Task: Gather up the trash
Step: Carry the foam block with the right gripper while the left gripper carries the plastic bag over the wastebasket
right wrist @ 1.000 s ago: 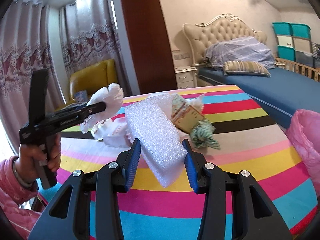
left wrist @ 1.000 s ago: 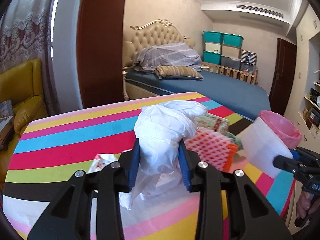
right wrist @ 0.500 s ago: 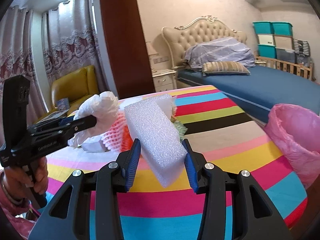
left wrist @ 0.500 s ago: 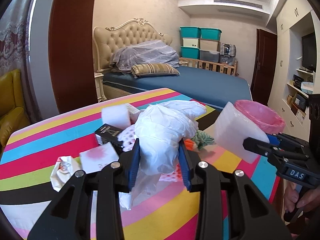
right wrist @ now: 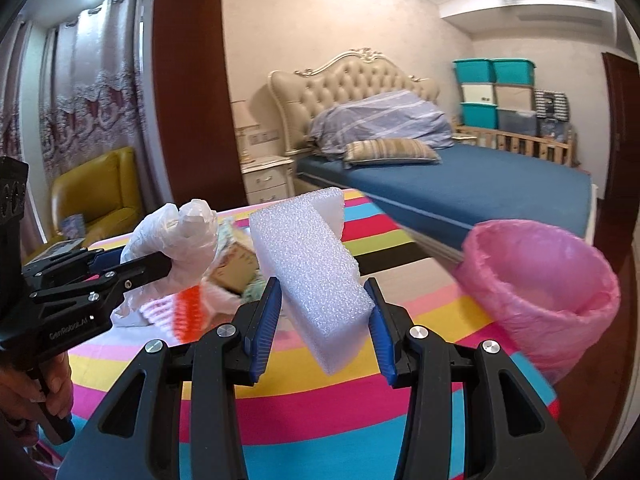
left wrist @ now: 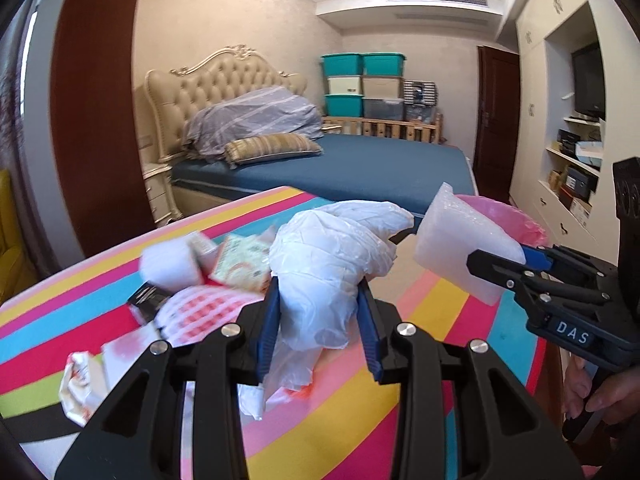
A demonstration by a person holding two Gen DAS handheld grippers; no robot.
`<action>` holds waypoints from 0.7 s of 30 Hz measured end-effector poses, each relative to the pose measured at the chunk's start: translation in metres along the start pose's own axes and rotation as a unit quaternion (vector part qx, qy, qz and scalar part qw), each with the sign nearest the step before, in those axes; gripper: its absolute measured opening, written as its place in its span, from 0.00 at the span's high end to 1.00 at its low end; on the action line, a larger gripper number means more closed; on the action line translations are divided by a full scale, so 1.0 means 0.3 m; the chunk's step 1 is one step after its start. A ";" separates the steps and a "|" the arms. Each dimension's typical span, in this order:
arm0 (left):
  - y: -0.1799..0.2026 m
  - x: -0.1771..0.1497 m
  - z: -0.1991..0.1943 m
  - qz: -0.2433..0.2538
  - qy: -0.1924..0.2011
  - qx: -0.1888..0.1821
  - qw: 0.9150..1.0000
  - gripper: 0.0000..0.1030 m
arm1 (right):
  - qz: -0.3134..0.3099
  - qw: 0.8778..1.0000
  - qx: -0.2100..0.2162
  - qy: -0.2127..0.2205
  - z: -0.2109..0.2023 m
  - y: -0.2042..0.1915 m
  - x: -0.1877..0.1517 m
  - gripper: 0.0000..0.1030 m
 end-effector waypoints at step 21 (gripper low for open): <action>0.375 0.156 0.287 0.053 -0.015 -0.120 0.991 0.66 | 0.041 0.987 -0.155 0.018 -0.096 0.427 -0.016 0.59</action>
Point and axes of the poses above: each gripper's, at about its wrist camera, not at the fingertips, and z roughly the way its jaws point, y to its right, x to its top, the point moved 1 cm from there along z, roughly the way its jaws point, and after that the axes turned 7 degrees about -z, right-handed, at the moved point
